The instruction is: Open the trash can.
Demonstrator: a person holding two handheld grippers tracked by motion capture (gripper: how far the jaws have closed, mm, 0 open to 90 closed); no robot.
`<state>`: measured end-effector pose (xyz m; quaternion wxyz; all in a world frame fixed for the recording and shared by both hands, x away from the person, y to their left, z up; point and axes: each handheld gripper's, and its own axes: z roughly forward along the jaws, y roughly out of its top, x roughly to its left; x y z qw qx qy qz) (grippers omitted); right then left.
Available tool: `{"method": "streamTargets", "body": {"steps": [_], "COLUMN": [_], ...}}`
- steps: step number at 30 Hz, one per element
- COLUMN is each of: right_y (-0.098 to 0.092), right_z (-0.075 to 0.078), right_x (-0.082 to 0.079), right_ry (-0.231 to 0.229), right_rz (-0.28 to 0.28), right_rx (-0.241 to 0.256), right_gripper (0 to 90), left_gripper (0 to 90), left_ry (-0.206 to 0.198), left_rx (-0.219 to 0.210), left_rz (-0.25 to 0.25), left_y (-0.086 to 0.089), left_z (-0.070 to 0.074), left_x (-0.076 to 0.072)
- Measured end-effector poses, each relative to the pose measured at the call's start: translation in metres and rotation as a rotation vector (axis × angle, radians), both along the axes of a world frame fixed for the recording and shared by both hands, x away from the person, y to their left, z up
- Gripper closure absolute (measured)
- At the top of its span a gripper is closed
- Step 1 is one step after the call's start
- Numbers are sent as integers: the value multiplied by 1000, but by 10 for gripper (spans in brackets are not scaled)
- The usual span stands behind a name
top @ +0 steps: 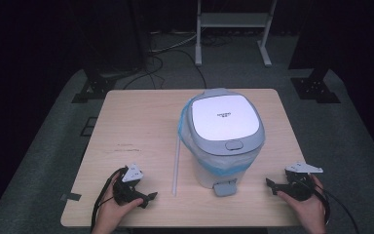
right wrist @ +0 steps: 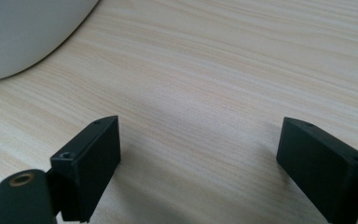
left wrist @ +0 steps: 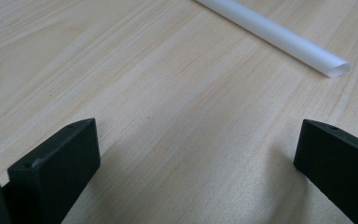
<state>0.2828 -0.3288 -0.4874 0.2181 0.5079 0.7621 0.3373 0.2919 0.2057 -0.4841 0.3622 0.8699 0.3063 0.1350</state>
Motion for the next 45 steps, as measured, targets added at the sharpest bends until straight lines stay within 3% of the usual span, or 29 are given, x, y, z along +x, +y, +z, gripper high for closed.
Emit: {"method": "streamTargets", "body": {"steps": [3,4,10,11,15,16,22,26,29,45], "right_y": [0,-2,-5,-6,-7,-8,-8,-5,-1,23], "right_z": [0,1,1,2,2,2,6,12,15,22], "right_x": [-1,-1,-4,-6,-9,-9,-10,-14,-16,-23], "right_ry": [-1,-12,-30,-35,-39,-32,-26,-46,-56,-48], "right_rz": [0,5,34,49,52,61,93,140,177,314], "right_rx": [4,7,15,20,25,37,76,116,129,174], "right_gripper": [159,218,379,460,568,625,738,851,892,896], "left_gripper": [0,0,0,0,0,0,0,0,0,0], "left_ry": [0,0,0,0,0,0,0,0,0,0], "left_rx": [-1,0,0,0,1,1,0,0,0,-2], "left_rz": [0,0,0,1,2,3,7,7,9,12], "left_y": [0,0,0,0,0,0,0,0,0,0], "left_z": [0,0,0,0,0,0,0,0,0,0], "left_x": [0,0,0,0,0,0,-1,-1,-1,-1]}}
